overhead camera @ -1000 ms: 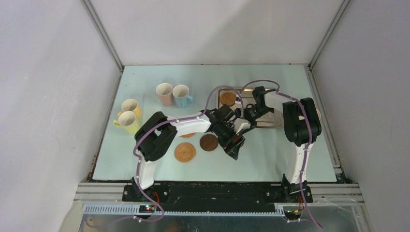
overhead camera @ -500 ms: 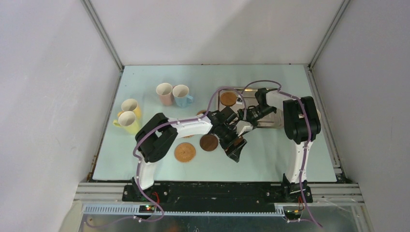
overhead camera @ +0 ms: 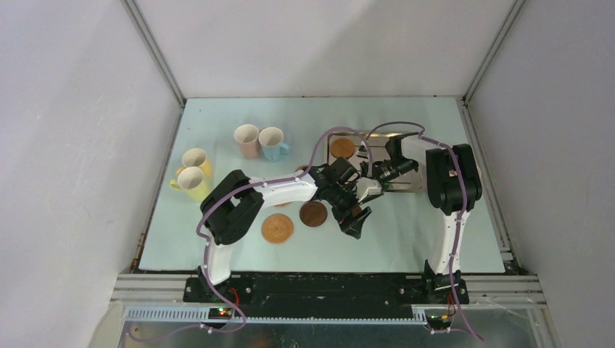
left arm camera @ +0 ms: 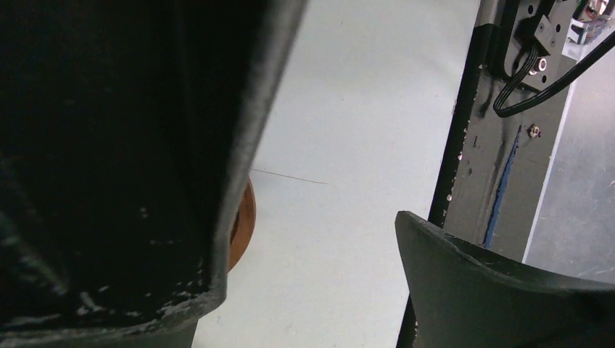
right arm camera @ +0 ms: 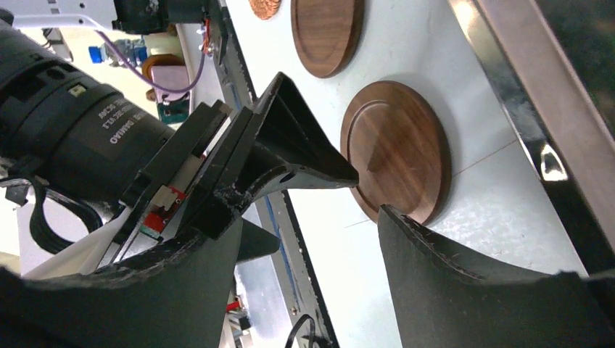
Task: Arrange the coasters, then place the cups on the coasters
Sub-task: Pick up the coaster from the center of the board.
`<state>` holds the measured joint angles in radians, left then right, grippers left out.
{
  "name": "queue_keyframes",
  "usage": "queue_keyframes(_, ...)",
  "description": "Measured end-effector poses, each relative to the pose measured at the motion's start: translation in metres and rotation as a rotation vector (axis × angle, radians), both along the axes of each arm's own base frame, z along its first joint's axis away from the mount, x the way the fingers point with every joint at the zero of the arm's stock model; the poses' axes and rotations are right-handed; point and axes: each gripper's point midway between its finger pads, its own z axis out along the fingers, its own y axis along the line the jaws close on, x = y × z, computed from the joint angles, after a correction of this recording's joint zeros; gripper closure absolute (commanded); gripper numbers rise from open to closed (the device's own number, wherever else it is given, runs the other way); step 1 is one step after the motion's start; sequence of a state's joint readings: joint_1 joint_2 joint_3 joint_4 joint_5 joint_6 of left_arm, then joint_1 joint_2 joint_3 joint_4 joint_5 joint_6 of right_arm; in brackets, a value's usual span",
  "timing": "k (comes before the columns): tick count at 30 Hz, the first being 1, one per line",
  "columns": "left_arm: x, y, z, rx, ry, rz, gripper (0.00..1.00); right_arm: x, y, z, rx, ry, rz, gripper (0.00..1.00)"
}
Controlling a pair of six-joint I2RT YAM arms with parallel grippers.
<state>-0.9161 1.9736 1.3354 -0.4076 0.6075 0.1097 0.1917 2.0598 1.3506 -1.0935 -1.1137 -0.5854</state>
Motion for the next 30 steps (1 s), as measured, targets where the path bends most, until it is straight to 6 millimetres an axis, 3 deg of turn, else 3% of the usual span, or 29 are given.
queue_keyframes(12, 0.003, 0.006, 0.003, -0.001, -0.011, 0.003, 0.00, -0.003, 0.005, 0.002, 0.014, 0.040, -0.002, 0.24)
queue_keyframes(19, 0.006, 0.048, 0.006, 0.059, 0.033, 0.057, 0.00, 0.009, -0.006, 0.000, -0.045, 0.071, -0.103, 0.22)
queue_keyframes(23, -0.014, 0.060, -0.007, 0.078, 0.120, 0.034, 0.00, 0.020, -0.012, -0.008, -0.097, 0.051, -0.138, 0.21)
queue_keyframes(25, -0.026, 0.059, -0.008, 0.053, 0.191, 0.020, 0.00, 0.022, -0.011, -0.012, -0.123, 0.041, -0.139, 0.20)
queue_keyframes(30, -0.019, 0.051, -0.005, -0.049, 0.309, 0.105, 0.00, 0.022, -0.007, -0.015, -0.149, 0.021, -0.130, 0.19)
